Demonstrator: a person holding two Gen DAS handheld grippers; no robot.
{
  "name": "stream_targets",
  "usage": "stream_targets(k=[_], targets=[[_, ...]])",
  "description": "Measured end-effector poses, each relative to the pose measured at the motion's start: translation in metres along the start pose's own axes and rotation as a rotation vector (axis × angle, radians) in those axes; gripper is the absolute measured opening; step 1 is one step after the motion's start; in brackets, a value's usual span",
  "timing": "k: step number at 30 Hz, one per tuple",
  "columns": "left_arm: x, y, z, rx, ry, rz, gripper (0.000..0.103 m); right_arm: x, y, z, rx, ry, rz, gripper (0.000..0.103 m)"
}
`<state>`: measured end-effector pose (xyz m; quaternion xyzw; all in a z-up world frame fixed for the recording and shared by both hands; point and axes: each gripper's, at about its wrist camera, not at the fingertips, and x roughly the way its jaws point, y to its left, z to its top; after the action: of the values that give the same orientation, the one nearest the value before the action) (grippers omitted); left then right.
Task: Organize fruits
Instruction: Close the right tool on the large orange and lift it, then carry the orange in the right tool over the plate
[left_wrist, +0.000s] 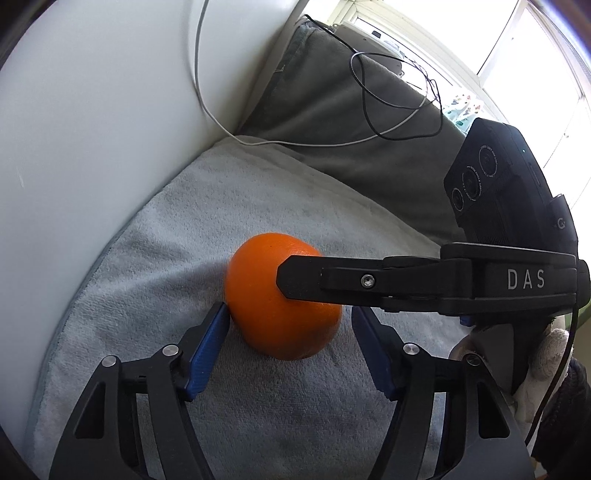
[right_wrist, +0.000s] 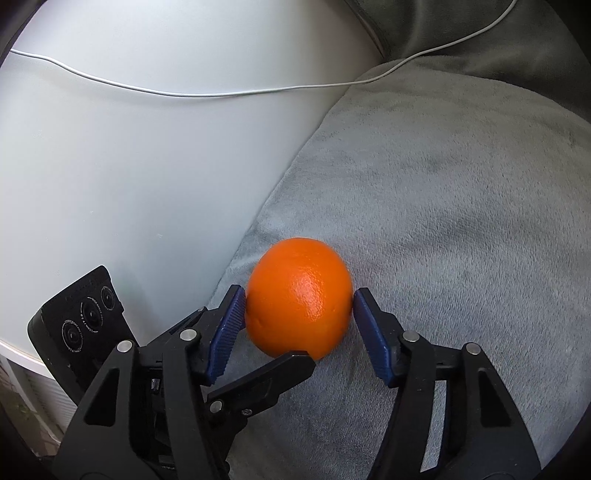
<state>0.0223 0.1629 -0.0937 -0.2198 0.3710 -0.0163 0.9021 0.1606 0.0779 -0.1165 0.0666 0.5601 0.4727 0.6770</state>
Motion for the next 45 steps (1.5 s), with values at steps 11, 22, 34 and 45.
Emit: stream_targets(k=[11, 22, 34, 45], targets=[[-0.005, -0.024, 0.000, 0.057, -0.023, 0.002, 0.068, -0.029, -0.006, -0.008, 0.018, -0.041, -0.001, 0.064], [-0.004, -0.062, 0.010, 0.132, -0.040, -0.017, 0.068, -0.064, -0.009, -0.017, 0.015, -0.104, -0.033, 0.064], [0.011, -0.115, 0.018, 0.221, -0.040, -0.072, 0.068, -0.122, -0.035, -0.032, 0.057, -0.189, -0.065, 0.064], [0.026, -0.166, 0.017, 0.300, -0.026, -0.135, 0.068, -0.179, -0.062, -0.049, 0.108, -0.263, -0.099, 0.064]])
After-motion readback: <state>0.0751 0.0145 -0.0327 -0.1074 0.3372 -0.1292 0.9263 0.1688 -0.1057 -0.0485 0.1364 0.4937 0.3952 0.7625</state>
